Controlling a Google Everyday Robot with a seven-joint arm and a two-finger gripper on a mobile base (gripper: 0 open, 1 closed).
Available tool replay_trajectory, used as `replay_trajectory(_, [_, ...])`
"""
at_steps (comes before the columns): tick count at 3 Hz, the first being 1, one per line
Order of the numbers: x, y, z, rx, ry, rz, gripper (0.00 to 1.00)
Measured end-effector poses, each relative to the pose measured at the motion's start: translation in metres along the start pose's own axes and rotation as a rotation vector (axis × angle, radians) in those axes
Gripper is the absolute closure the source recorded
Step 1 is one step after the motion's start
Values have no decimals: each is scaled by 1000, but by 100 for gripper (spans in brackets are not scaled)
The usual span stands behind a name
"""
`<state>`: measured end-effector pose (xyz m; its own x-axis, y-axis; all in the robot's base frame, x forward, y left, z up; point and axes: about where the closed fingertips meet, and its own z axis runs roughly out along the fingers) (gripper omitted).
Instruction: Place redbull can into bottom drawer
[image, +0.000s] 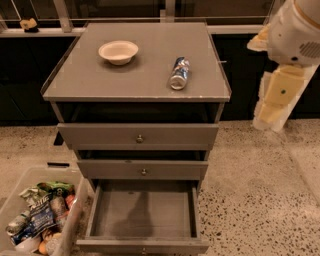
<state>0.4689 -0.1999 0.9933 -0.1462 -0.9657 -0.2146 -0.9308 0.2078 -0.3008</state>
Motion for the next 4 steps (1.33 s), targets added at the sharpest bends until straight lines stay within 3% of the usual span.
replay_trajectory(1, [-44, -47, -3, 31, 2, -92, 0])
replay_trajectory(2, [-82, -99, 21, 13, 31, -139, 0])
replay_trajectory(3, [-144, -144, 58, -10, -16, -196, 0])
replay_trajectory(4, [-169, -172, 48, 65, -72, -196, 0])
